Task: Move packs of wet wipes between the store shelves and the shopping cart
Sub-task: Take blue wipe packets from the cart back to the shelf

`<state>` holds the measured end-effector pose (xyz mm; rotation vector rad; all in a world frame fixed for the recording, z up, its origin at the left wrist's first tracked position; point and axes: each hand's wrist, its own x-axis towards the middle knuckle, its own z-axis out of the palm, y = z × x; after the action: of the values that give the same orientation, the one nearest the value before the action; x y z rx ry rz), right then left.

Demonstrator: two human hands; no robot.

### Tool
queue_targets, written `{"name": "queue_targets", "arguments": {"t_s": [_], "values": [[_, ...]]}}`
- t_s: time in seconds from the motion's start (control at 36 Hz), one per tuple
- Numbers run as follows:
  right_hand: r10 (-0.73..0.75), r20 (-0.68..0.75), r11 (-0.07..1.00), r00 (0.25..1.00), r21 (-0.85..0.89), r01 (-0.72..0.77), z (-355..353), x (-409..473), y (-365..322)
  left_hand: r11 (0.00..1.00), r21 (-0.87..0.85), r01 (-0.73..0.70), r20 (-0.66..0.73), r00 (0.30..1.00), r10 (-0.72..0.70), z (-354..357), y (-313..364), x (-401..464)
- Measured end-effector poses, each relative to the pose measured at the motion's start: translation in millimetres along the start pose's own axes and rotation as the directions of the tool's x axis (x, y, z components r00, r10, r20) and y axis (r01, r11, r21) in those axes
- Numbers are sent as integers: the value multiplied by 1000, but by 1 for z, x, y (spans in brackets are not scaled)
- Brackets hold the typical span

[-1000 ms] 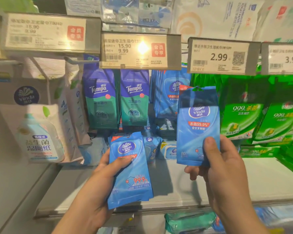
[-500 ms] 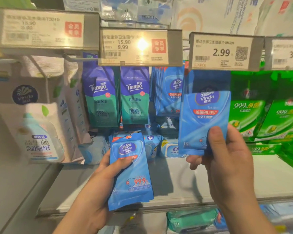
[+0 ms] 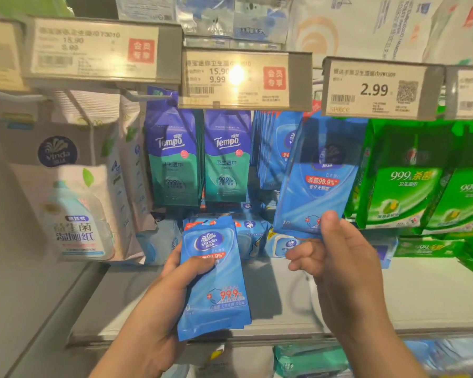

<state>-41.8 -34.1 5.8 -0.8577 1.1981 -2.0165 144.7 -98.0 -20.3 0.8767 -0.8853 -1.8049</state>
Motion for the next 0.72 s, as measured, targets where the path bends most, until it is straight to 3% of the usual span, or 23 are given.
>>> {"name": "queue_targets", "arguments": {"t_s": [0.42, 0.72], "values": [[38, -124, 999, 992, 26, -35, 28, 49, 10, 1000, 8, 21, 83, 996, -22, -5, 3, -13], [143, -95, 988, 985, 70, -136, 26, 50, 15, 998, -33, 46, 128, 991, -41, -8, 2, -28]]}}
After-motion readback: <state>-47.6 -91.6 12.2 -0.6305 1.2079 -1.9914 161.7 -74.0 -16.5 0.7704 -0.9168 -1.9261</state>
